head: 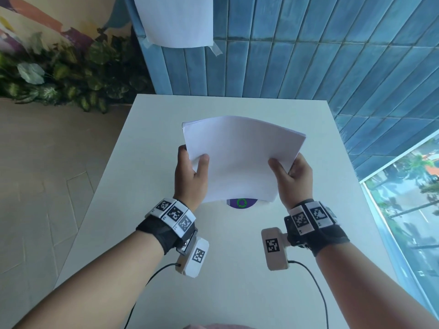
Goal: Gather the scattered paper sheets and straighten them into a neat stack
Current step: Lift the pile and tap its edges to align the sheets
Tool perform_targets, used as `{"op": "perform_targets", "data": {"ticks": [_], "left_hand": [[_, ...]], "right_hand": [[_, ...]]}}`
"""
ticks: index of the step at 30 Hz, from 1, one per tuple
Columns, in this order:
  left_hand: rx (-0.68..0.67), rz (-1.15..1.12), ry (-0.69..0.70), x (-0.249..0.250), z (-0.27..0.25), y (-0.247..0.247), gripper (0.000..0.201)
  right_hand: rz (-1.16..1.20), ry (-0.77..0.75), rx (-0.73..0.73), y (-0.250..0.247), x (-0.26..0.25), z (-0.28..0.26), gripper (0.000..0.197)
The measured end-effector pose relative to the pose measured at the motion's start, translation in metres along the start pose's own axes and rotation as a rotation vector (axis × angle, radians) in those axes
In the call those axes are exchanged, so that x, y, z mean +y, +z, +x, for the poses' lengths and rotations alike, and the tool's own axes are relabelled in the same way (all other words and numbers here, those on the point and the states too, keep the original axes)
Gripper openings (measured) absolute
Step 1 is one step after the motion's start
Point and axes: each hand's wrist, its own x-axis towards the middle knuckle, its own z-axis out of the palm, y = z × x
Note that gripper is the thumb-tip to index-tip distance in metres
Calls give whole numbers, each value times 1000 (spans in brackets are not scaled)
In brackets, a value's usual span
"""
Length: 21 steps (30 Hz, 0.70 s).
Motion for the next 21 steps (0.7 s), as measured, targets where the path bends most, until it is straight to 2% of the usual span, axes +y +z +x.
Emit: {"op": "perform_targets", "data": {"ticks": [6, 11, 16, 21], "left_hand": [[-40, 50, -37, -14, -8, 3, 23], [-24, 43, -65, -19, -14, 7, 23], [-36, -2, 12, -10, -14, 0, 25], [-37, -61, -33, -17, -21, -6, 32]], "right_hand": [[4, 108, -21, 5, 19, -9, 11], [22, 127, 2, 7, 22, -12, 12], [114, 73, 61, 6, 11, -13, 27], [141, 102, 57, 10, 16, -22, 39]]}}
